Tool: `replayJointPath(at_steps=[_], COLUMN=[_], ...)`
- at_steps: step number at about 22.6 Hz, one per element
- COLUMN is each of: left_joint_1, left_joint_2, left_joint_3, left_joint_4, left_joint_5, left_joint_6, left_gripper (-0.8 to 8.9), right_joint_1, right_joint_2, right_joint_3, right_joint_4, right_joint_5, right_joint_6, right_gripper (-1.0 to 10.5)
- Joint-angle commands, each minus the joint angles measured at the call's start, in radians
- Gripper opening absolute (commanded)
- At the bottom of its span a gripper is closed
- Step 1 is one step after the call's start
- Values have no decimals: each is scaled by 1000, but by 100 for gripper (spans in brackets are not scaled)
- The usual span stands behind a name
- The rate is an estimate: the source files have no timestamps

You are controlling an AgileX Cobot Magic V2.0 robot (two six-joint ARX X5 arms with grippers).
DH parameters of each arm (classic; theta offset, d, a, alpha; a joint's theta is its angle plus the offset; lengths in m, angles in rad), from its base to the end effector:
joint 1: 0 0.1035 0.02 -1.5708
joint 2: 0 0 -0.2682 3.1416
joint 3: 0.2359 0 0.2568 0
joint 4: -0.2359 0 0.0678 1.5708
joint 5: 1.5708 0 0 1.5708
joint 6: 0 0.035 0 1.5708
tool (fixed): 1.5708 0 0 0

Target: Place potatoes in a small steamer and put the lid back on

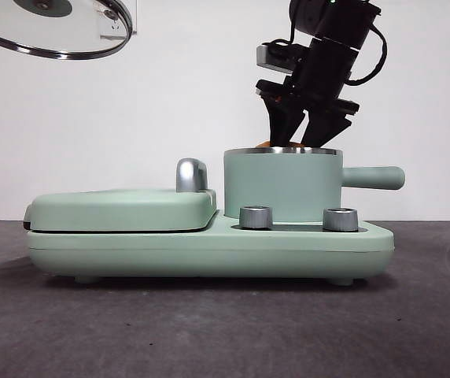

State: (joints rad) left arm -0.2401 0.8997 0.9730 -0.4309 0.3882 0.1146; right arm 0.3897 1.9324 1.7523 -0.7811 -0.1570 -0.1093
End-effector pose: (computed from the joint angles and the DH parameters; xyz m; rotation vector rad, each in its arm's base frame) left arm 0.1831 -0.0585 0.3566 0.0827 0.3264 -0.6414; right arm 0.3956 0.1684 0.2847 -0.2111 0.9384 0.5564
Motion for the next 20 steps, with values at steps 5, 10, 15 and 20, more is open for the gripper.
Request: replayJointPath(at_steps=[5,10,15,20], left_joint_1=[-2,-2,-2,-2], left_joint_2=[-5,-5,-5,-5], left_joint_3=[17,17,17,17], left_joint_4=[27,26,21,-25], left_joint_5=[1,1,1,1], left_joint_6=[-4,-3,-4,9], left_gripper=[13,13,13,13], right_joint_1=[5,5,5,5], right_joint_2=[58,58,58,12], right_joint_3=[28,28,28,30], right_joint_4=[-4,-4,-3,-26], right_joint_5=[-1,-1,-3,-3], right_joint_6=[-14,-15,-15,-14], right_gripper=[209,252,305,353])
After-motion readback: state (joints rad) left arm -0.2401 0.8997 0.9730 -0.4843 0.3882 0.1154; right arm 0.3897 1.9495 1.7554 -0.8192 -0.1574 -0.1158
